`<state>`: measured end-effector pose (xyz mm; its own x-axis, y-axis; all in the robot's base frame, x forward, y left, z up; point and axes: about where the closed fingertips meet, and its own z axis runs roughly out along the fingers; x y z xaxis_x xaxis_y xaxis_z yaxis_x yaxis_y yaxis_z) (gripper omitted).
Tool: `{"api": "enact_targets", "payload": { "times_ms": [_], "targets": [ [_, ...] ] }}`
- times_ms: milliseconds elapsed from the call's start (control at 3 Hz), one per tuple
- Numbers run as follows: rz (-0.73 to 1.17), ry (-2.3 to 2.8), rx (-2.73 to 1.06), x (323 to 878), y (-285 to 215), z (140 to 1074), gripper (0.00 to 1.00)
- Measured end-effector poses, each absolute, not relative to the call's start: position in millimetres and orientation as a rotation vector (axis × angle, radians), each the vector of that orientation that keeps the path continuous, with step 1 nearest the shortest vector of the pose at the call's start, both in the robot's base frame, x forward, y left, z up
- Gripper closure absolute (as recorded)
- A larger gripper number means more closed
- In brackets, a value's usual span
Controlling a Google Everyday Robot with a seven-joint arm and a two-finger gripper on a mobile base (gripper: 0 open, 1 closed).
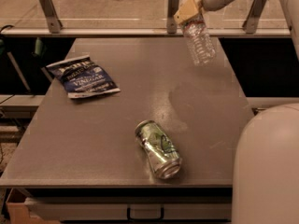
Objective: Place water bottle upright
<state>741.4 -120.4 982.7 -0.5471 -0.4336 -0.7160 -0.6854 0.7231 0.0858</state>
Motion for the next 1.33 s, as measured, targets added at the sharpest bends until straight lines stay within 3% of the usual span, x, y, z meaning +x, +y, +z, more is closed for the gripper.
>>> {"api": "enact_targets", "payload": {
  "times_ms": [667,1333],
  "targets": [
    [0.710,1.816,-1.143,686,-111,1014,1.00],
    [0.761,1.400,-1.288,652,-100,1028,1.00]
  ]
}}
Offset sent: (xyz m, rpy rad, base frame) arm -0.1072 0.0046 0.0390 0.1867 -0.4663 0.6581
